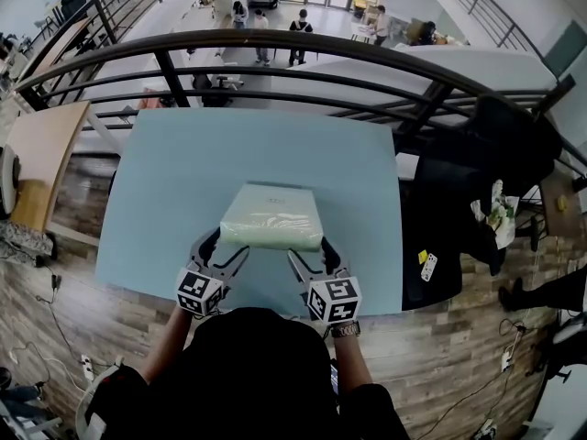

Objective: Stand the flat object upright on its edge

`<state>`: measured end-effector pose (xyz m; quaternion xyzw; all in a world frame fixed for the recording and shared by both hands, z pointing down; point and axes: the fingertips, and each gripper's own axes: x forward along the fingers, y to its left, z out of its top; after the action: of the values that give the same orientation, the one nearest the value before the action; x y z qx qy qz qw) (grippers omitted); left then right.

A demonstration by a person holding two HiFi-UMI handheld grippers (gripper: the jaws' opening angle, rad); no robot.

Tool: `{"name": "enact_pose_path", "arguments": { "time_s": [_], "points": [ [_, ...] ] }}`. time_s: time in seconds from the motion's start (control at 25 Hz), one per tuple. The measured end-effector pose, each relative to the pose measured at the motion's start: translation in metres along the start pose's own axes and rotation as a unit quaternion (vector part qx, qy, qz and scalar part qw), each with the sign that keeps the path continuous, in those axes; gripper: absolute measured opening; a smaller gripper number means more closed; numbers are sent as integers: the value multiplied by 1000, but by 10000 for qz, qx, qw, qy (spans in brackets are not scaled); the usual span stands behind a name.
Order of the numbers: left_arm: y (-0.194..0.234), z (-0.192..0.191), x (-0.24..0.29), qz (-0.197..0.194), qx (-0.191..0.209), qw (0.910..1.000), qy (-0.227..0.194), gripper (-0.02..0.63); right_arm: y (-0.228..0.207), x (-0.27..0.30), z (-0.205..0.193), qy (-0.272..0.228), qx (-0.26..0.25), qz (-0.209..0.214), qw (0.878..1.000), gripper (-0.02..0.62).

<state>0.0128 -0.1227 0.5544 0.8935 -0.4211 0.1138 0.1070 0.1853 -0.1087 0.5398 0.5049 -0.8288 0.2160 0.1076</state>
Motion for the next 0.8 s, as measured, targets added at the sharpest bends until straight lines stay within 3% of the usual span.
{"name": "enact_pose_path", "arguments": {
  "time_s": [0.44, 0.8],
  "points": [
    [-6, 20, -10, 32, 36, 9997, -218, 328, 9, -13, 10, -161, -27, -18, 9999, 336],
    [-10, 20, -17, -57, 97, 9998, -157, 328, 12, -20, 11, -206, -2, -81, 9998, 336]
  ]
}}
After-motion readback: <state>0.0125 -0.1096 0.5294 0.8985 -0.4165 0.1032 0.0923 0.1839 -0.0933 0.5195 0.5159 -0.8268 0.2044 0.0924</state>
